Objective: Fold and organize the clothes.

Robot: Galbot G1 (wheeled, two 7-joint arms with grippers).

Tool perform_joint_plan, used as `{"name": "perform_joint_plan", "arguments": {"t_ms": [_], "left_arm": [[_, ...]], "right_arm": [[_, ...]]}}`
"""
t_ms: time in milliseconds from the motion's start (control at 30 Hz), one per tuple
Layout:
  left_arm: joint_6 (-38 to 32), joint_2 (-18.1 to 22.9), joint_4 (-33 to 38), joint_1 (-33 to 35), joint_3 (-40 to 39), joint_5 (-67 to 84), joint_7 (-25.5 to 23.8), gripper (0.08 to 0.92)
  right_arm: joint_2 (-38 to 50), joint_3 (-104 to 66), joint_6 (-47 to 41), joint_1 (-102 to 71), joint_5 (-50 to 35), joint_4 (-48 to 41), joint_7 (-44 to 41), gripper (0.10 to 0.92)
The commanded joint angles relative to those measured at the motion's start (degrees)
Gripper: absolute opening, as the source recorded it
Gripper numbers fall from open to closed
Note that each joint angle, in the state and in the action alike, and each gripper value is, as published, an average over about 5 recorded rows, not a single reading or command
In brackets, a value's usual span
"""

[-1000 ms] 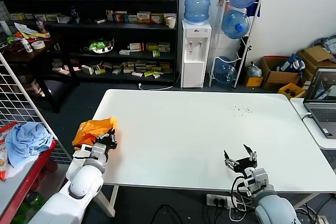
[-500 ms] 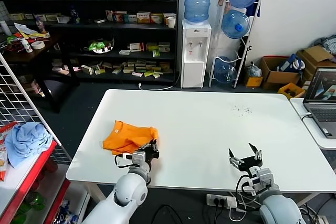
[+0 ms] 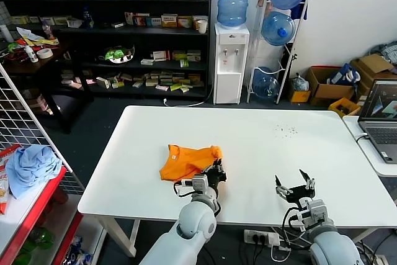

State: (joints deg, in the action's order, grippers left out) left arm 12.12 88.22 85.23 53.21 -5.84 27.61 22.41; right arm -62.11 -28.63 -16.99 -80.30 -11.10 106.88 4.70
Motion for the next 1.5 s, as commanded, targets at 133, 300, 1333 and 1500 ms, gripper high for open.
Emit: {"name": "perform_joint_plan", "arguments": {"t_ms": [133,300,1333,1500], "left_arm": [[-13.2,5.6,-7.9,-3.0,-1.9,-5.6,-8.0,0.187],[-22.6,-1.3,-1.7,-1.0,-1.2,-6.2,-15.3,0.332],[-33.0,-22.9,9.5,22.2,26.4,-17.3,-16.6,0.823],[-33.2,-22.3,9.4,22.0,25.3,-18.9,-16.3,0.823]], "right_arm": [[-0.1,-0.2,-0.1,-0.2,0.0,0.5,0.0,0.823],[-0.7,0.4,0.1,0.2,0.1,0.3,-0.1,0.823],[-13.7,-12.2,6.9,1.4,3.8,-1.6,-14.3,0.823],[-14.0,-13.0,6.9,1.2,3.5,-0.9,-14.7,0.823]]}}
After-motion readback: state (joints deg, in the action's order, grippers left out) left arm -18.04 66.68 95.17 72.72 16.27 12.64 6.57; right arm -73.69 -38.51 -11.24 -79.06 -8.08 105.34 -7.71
